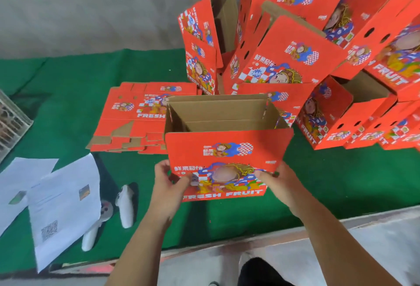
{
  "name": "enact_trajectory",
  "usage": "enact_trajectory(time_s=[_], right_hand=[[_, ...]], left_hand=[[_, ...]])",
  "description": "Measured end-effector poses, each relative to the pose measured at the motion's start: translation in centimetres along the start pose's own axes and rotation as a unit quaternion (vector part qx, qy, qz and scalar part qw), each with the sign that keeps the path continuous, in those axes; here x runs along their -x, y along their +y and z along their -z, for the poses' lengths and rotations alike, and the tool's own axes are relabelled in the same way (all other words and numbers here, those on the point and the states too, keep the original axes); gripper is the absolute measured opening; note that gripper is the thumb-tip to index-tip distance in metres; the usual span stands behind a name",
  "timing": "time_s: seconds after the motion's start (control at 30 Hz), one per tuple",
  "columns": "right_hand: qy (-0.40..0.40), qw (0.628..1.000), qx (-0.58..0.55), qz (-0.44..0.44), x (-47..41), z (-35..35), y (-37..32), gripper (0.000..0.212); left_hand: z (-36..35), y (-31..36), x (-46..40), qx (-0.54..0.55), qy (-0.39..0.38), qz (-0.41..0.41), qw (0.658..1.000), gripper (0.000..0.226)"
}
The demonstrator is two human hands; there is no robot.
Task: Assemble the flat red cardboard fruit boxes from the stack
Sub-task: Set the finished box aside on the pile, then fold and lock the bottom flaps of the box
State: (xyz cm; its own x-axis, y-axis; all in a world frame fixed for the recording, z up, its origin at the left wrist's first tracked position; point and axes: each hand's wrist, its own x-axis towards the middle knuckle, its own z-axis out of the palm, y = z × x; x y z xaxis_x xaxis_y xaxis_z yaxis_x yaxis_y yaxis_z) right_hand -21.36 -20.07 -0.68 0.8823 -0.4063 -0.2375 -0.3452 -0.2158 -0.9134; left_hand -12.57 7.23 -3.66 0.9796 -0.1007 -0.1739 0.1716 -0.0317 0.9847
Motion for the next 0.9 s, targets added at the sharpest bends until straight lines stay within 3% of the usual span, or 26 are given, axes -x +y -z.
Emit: enact_trajectory(time_s=[0.13, 0.33, 0.43, 0.5, 0.6, 0.67, 0.77, 0.83, 0.9], right_hand=[[0.075, 0.995, -0.049, -0.046, -2.1, 1.4, 0.9, 0.036], [0.199, 0.967, -0.134, -0.09, -4.1, 4.8, 4.0, 0.04], [0.303, 0.933, -0.185, -0.065, -4.2, 6.9, 5.9, 0.079], [0.323, 0.92, -0.205, -0.084, -4.1, 7.4, 7.0, 0.107], [0.292, 0.935, -0.184, -0.076, -4.7, 6.0, 8.4, 0.133], [0.269, 0.951, -0.112, -0.1, -5.4, 4.4, 9.5, 0.13], [0.252, 0.943, -0.086, -0.199, -7.2, 4.3, 10.8, 0.138], [0.316, 0.899, -0.146, -0.267, -8.9, 5.5, 10.9, 0.137], [0.351, 0.853, -0.2, -0.329, -10.8, 7.3, 10.7, 0.117]], left_hand=[[-2.4, 0.4, -1.3, 0.005, -0.069, 0.034, 0.997, 0.032], [-9.2, 0.3, -2.2, -0.031, -0.122, 0.056, 0.99, 0.041], [-14.3, -0.1, -2.1, -0.079, -0.13, 0.025, 0.988, 0.03], [-18.0, -0.2, -1.7, -0.071, -0.147, 0.029, 0.986, 0.029], [-23.1, -0.6, -1.4, -0.075, -0.297, 0.018, 0.952, 0.034], [-25.4, -0.8, -1.8, -0.126, -0.394, 0.024, 0.91, 0.054], [-26.6, -0.6, -2.7, -0.133, -0.356, 0.077, 0.922, 0.063], [-26.6, -0.5, -3.4, -0.135, -0.281, 0.085, 0.947, 0.048], [-26.3, -0.8, -4.2, -0.146, -0.247, 0.099, 0.953, 0.039]])
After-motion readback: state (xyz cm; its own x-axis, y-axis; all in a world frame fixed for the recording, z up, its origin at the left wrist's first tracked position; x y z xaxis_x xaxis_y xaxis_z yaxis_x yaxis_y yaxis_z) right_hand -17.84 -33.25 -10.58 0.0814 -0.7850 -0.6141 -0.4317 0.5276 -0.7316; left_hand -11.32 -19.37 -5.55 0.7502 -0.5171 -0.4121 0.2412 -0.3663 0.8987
